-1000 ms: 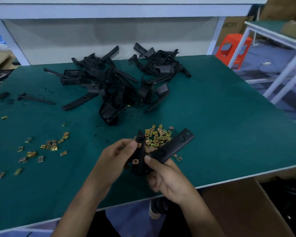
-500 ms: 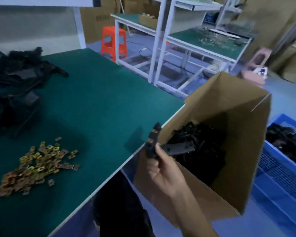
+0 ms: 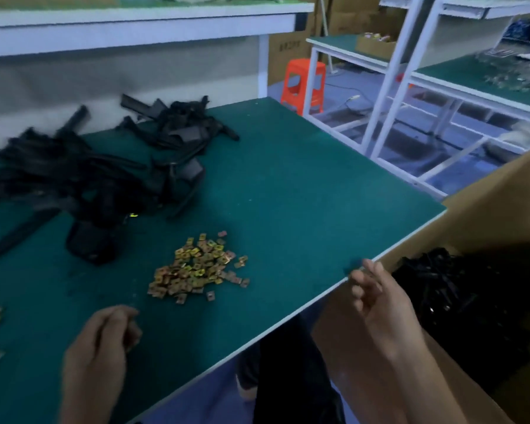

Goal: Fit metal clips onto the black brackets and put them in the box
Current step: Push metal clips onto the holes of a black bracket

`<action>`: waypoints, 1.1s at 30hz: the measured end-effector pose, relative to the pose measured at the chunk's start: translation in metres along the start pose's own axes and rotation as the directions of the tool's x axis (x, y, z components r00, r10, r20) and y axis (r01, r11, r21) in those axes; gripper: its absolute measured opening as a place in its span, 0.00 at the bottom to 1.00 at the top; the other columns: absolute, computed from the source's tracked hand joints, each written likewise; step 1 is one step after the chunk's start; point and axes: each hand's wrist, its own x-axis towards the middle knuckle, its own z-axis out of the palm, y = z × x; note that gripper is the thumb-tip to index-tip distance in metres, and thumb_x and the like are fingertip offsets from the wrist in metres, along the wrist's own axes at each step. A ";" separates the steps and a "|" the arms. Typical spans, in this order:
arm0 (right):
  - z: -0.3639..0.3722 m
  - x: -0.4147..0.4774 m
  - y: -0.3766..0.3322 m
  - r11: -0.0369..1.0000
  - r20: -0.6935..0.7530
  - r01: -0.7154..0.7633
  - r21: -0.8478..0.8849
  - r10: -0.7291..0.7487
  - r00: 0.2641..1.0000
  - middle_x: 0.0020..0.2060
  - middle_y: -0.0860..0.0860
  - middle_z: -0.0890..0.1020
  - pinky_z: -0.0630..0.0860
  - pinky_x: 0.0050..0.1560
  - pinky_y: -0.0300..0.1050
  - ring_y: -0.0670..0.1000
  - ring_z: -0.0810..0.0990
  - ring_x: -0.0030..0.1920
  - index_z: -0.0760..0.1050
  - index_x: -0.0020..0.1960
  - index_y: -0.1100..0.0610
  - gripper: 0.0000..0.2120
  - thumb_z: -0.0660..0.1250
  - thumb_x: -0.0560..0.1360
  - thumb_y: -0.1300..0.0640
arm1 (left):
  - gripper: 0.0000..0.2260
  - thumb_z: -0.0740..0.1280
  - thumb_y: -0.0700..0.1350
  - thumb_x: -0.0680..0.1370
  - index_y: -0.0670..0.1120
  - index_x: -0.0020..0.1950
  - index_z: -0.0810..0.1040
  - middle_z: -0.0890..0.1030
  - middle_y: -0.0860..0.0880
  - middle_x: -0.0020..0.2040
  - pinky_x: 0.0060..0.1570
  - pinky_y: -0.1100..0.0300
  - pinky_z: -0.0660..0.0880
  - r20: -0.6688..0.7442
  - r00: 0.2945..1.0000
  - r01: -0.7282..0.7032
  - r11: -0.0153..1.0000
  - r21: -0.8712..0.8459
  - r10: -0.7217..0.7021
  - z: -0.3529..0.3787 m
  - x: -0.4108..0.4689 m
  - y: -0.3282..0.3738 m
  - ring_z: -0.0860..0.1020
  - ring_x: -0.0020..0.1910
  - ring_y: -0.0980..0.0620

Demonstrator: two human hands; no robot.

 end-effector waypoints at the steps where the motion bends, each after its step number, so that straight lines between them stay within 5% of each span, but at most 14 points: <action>1: 0.021 -0.001 0.002 0.996 0.064 0.043 -0.072 -0.038 0.997 0.39 0.51 0.85 0.72 0.28 0.37 0.47 0.77 0.31 0.81 0.55 0.53 0.10 0.69 0.77 0.50 | 0.14 0.59 0.44 0.85 0.50 0.44 0.80 0.81 0.48 0.35 0.31 0.70 0.72 0.014 0.998 -0.056 0.998 0.024 0.056 -0.002 -0.007 0.001 0.77 0.32 0.57; 5: 0.105 0.004 0.000 0.871 0.364 0.296 -0.391 -0.149 0.919 0.39 0.53 0.86 0.75 0.28 0.39 0.47 0.80 0.32 0.83 0.53 0.52 0.05 0.70 0.80 0.59 | 0.13 0.60 0.47 0.85 0.54 0.44 0.80 0.81 0.52 0.37 0.37 0.61 0.73 0.025 0.997 -0.080 0.997 0.005 0.080 -0.009 -0.010 0.002 0.77 0.34 0.57; 8: 0.176 0.024 0.004 0.716 0.587 0.447 -0.536 -0.065 0.807 0.41 0.52 0.86 0.76 0.30 0.40 0.46 0.80 0.33 0.82 0.53 0.49 0.05 0.70 0.79 0.57 | 0.11 0.60 0.47 0.85 0.55 0.46 0.80 0.81 0.53 0.38 0.36 0.56 0.72 0.046 0.994 -0.098 0.995 0.033 0.097 -0.006 -0.010 0.002 0.77 0.34 0.55; 13: 0.283 0.068 0.041 0.600 0.498 0.337 -0.725 0.119 0.859 0.47 0.56 0.84 0.80 0.33 0.44 0.49 0.82 0.32 0.77 0.54 0.58 0.12 0.69 0.80 0.49 | 0.11 0.60 0.47 0.84 0.57 0.47 0.79 0.81 0.54 0.39 0.34 0.62 0.72 0.029 0.995 -0.094 0.994 0.048 0.093 -0.007 -0.007 0.002 0.78 0.35 0.56; 17: 0.321 0.085 0.067 0.323 0.456 0.416 -0.850 0.056 0.888 0.35 0.53 0.86 0.82 0.41 0.49 0.55 0.85 0.35 0.77 0.38 0.57 0.25 0.67 0.74 0.34 | 0.10 0.62 0.46 0.84 0.56 0.47 0.79 0.82 0.54 0.37 0.36 0.56 0.74 0.011 0.991 -0.134 0.988 0.074 0.133 -0.008 -0.010 0.005 0.79 0.35 0.56; 22: 0.314 0.090 0.067 0.380 0.406 0.394 -0.837 -0.051 0.913 0.38 0.51 0.82 0.83 0.46 0.55 0.57 0.84 0.41 0.75 0.44 0.55 0.12 0.66 0.74 0.45 | 0.10 0.62 0.47 0.83 0.57 0.47 0.79 0.82 0.54 0.37 0.36 0.54 0.75 0.003 0.991 -0.132 0.989 0.065 0.132 -0.008 -0.010 0.005 0.79 0.34 0.56; 25: 0.285 0.090 0.045 0.371 0.433 0.483 -0.793 -0.214 0.876 0.41 0.49 0.78 0.75 0.46 0.52 0.58 0.80 0.47 0.70 0.49 0.51 0.08 0.62 0.76 0.47 | 0.10 0.61 0.47 0.84 0.57 0.48 0.80 0.82 0.55 0.37 0.40 0.54 0.76 0.022 0.991 -0.131 0.989 0.063 0.130 -0.008 -0.012 0.007 0.80 0.37 0.57; 27: 0.264 0.084 0.024 0.456 0.457 0.531 -0.714 -0.271 0.847 0.39 0.49 0.82 0.79 0.48 0.55 0.55 0.83 0.46 0.73 0.46 0.48 0.03 0.62 0.74 0.50 | 0.10 0.61 0.46 0.84 0.56 0.48 0.80 0.82 0.55 0.38 0.42 0.53 0.77 0.024 0.991 -0.134 0.989 0.063 0.133 -0.007 -0.013 0.008 0.80 0.38 0.57; 30: 0.233 0.067 -0.014 0.539 0.463 0.567 -0.623 -0.330 0.823 0.37 0.44 0.85 0.81 0.47 0.49 0.46 0.86 0.38 0.83 0.46 0.44 0.10 0.65 0.69 0.54 | 0.10 0.61 0.46 0.84 0.57 0.48 0.80 0.82 0.55 0.39 0.43 0.54 0.77 0.026 0.992 -0.123 0.991 0.052 0.121 -0.007 -0.013 0.009 0.80 0.39 0.58; 33: 0.206 0.043 -0.047 0.506 0.515 0.619 -0.601 -0.346 0.784 0.40 0.43 0.85 0.77 0.46 0.46 0.45 0.81 0.40 0.84 0.50 0.37 0.18 0.67 0.66 0.55 | 0.10 0.62 0.47 0.83 0.58 0.47 0.80 0.83 0.57 0.40 0.41 0.56 0.76 0.004 0.994 -0.106 0.993 0.042 0.106 -0.004 -0.014 0.013 0.80 0.39 0.58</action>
